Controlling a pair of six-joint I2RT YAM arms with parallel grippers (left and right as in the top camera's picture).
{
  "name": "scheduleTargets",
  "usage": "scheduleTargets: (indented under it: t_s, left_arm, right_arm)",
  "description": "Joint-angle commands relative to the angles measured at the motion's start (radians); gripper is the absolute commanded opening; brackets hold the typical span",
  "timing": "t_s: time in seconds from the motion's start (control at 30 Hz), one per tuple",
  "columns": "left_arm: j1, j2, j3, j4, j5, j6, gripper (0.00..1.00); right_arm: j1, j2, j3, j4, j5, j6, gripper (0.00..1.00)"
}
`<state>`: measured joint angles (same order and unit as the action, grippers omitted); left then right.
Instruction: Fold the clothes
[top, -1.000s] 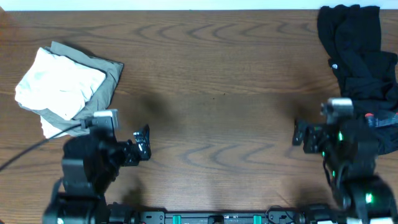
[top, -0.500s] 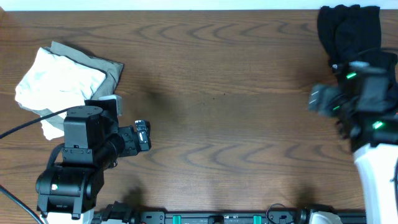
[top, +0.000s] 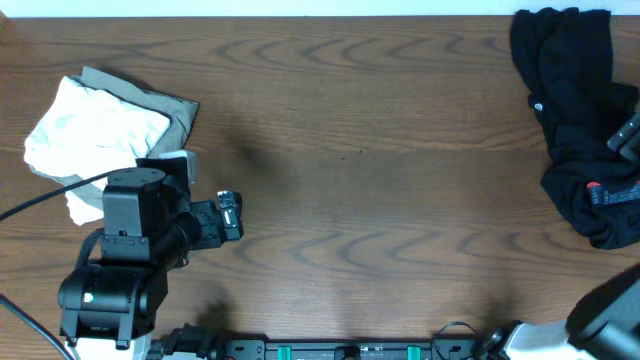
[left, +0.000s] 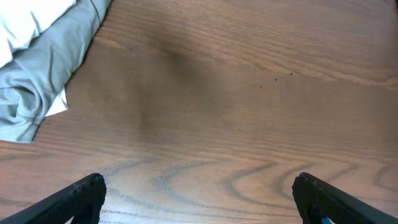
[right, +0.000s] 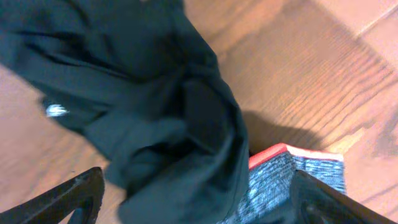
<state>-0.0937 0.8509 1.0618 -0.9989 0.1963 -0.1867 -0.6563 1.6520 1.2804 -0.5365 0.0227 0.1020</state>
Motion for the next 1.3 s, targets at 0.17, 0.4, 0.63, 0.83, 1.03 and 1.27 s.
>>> scheduleTargets:
  t_s: [0.17, 0.4, 0.63, 0.83, 1.03, 1.27]
  left_arm:
    - [-0.004, 0.025, 0.020, 0.005, 0.002, 0.001, 0.98]
    - [-0.004, 0.030, 0.020, 0.021, 0.002, 0.001, 0.98]
    - [-0.004, 0.030, 0.020, 0.025, 0.002, 0.001, 0.98]
    - [-0.004, 0.030, 0.020, 0.025, 0.002, 0.001, 0.98]
    - [-0.004, 0.031, 0.020, 0.029, 0.002, 0.002, 0.98]
    - [-0.004, 0.031, 0.020, 0.029, 0.002, 0.002, 0.98]
  right_arm:
    - [-0.043, 0.190, 0.009, 0.054, -0.013, 0.055, 0.80]
    - [-0.043, 0.253, 0.009, 0.067, -0.029, 0.063, 0.22]
    - [-0.035, 0.113, 0.072, 0.076, -0.212, 0.061, 0.11]
    - [0.051, -0.140, 0.178, 0.047, -0.420, 0.061, 0.04]
    - [0.299, -0.336, 0.188, -0.146, -0.612, 0.035, 0.12]
    - [0.679, -0.352, 0.170, -0.472, -0.514, -0.077, 0.17]
